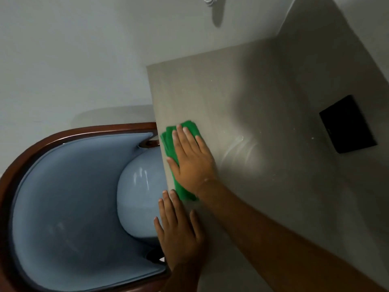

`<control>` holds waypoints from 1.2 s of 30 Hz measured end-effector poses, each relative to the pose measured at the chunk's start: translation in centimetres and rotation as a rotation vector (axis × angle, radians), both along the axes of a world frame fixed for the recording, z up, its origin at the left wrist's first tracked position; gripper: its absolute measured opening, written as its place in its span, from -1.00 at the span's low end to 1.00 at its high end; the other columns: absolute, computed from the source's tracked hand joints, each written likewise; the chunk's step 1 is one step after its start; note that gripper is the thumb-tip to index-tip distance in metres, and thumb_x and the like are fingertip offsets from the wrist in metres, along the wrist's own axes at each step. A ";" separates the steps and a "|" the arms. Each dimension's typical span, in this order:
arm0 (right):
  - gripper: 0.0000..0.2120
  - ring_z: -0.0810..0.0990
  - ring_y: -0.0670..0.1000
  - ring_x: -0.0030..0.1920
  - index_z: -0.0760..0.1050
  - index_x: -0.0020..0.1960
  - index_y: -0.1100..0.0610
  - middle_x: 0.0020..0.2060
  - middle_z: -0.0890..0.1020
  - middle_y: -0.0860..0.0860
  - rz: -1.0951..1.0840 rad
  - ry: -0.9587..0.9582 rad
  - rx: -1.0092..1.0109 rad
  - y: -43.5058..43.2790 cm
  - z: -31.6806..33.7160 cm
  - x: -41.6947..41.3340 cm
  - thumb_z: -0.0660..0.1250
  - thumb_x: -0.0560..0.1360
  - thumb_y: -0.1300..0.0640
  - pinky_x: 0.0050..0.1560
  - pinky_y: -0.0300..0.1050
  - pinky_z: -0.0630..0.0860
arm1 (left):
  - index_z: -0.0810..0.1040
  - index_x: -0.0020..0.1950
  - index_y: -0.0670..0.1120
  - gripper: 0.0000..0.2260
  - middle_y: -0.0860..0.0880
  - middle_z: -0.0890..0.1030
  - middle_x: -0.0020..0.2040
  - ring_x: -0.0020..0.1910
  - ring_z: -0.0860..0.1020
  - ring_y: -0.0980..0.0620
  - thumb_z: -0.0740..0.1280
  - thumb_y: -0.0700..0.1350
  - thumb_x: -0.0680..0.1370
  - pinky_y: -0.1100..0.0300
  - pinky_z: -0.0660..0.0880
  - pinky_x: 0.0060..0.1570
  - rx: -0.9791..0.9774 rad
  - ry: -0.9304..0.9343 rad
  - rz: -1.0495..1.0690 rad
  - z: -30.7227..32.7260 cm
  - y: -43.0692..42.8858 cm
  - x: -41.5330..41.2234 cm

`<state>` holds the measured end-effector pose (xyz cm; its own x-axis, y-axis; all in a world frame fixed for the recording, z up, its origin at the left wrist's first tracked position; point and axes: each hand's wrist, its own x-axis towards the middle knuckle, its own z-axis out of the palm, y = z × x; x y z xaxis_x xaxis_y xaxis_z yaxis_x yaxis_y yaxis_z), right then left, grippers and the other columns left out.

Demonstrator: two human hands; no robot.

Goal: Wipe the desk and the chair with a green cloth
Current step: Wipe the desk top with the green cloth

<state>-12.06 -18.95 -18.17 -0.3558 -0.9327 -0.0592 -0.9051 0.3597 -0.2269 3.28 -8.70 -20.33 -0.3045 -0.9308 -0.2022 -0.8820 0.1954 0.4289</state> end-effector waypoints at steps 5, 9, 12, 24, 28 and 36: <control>-0.32 0.05 0.10 0.71 0.00 0.71 0.16 0.71 0.08 0.11 0.074 -0.013 0.012 1.1 -0.5 -0.2 -0.06 0.72 -0.20 0.68 0.14 0.06 | 0.05 0.76 -0.01 -0.39 0.01 0.01 0.78 0.75 0.06 -0.13 -0.01 0.10 0.70 -0.35 0.24 0.59 -0.028 -0.044 -0.040 0.0 0.0 -0.3; -0.31 0.04 0.09 0.71 -0.01 0.71 0.15 0.70 0.08 0.10 0.088 0.010 0.030 -5.9 0.3 -3.2 -0.12 0.71 -0.21 0.68 0.14 0.06 | 0.15 0.74 -0.03 -0.41 0.01 0.11 0.76 0.72 0.17 -0.19 0.01 0.05 0.69 -0.36 0.34 0.53 -0.047 -0.058 -0.050 0.2 -0.2 -0.4; -0.30 0.00 0.08 0.71 -0.05 0.72 0.15 0.71 0.04 0.08 0.084 0.019 0.044 -12.5 0.9 -6.7 -0.15 0.70 -0.21 0.70 0.12 0.02 | 0.12 0.75 0.01 -0.41 0.03 0.11 0.77 0.72 0.20 -0.17 0.02 0.05 0.69 -0.34 0.33 0.53 -0.043 -0.070 -0.044 0.3 -0.1 -0.6; -0.36 0.08 0.20 0.69 0.05 0.69 0.25 0.68 0.13 0.21 -0.236 -0.021 0.014 -11.5 1.3 -26.7 0.03 0.72 -0.07 0.69 0.12 0.03 | 0.10 0.75 0.04 -0.41 0.04 0.09 0.77 0.70 0.27 -0.12 0.01 0.06 0.70 -0.28 0.30 0.56 -0.027 -0.075 -0.014 0.2 0.0 -0.6; -0.33 0.02 0.18 0.70 -0.01 0.70 0.22 0.70 0.07 0.18 -0.359 0.000 0.056 -5.0 1.2 -34.2 -0.07 0.72 -0.14 0.71 0.13 -0.04 | 0.11 0.75 0.01 -0.40 0.02 0.11 0.77 0.67 0.32 -0.14 0.02 0.04 0.68 -0.29 0.36 0.53 -0.013 -0.061 -0.018 0.6 -0.2 -0.6; -0.35 -0.01 0.17 0.71 -0.04 0.71 0.22 0.71 0.02 0.17 -0.427 0.034 0.069 -3.9 0.9 -31.7 -0.03 0.72 -0.08 0.70 0.18 -0.04 | -0.01 0.76 0.07 -0.40 0.07 0.00 0.78 0.71 0.24 -0.09 -0.02 0.07 0.71 -0.27 0.33 0.56 0.019 -0.015 -0.021 0.8 -0.2 -0.7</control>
